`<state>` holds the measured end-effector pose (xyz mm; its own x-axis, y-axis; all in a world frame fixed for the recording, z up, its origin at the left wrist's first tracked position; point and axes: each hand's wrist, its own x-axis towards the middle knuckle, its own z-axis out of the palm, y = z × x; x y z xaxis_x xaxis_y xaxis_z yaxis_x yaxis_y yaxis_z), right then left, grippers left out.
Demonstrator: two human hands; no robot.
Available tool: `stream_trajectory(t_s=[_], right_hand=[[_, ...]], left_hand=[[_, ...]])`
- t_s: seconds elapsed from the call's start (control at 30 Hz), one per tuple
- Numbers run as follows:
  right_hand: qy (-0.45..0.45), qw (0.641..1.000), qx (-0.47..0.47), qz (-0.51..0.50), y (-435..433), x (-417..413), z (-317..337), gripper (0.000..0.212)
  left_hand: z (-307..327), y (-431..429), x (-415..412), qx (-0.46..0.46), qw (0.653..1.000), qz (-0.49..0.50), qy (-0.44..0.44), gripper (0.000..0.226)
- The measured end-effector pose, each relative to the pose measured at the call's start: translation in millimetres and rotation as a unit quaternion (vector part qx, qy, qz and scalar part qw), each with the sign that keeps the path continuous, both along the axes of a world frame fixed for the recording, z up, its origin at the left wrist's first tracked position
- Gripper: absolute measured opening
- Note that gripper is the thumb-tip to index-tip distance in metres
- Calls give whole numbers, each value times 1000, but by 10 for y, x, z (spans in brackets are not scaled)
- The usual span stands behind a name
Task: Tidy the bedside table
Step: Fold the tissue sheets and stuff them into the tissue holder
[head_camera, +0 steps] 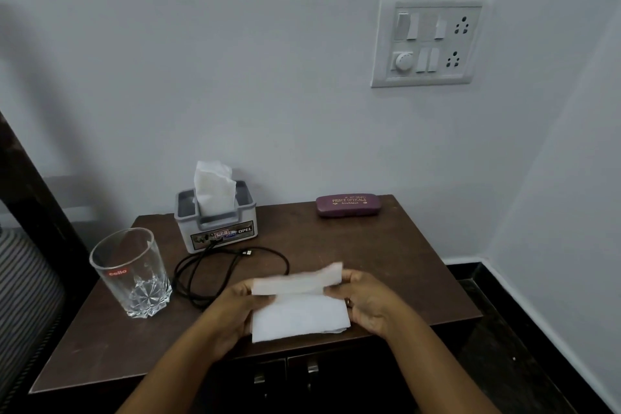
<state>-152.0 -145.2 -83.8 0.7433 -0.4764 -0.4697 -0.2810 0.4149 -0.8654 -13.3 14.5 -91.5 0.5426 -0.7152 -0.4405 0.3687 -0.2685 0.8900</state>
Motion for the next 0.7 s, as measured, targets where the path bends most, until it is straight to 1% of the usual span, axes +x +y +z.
stream_trajectory(t_s=[0.03,0.13,0.3,0.4,0.47,0.57,0.63,0.67,0.7], right_hand=[[2,1000,-17,4,14,-6,8,20],[0,999,-45,6,54,-29,8,34],[-4,992,-127,6,89,-55,-94,47],[1,985,-171,2,108,-51,-157,48],[6,981,-196,-4,130,-47,-158,51],[26,971,-236,-14,185,-52,-128,54],[28,971,-238,-12,218,-73,-81,52],[17,976,-219,-15,219,-87,-54,48],[-8,984,-177,-23,216,-114,-32,39]], left_hand=[[4,13,13,2,1000,-7,3,19],[-3,54,53,0,1000,-9,14,27],[-16,60,35,-6,1000,6,25,22],[5,49,28,4,999,31,39,29],[22,31,47,12,997,41,59,40],[37,-9,10,20,999,10,36,46],[9,-18,-12,14,1000,-5,9,65],[-8,-20,-12,8,1000,-1,-1,68],[-15,-18,-19,-4,1000,11,-7,62]])
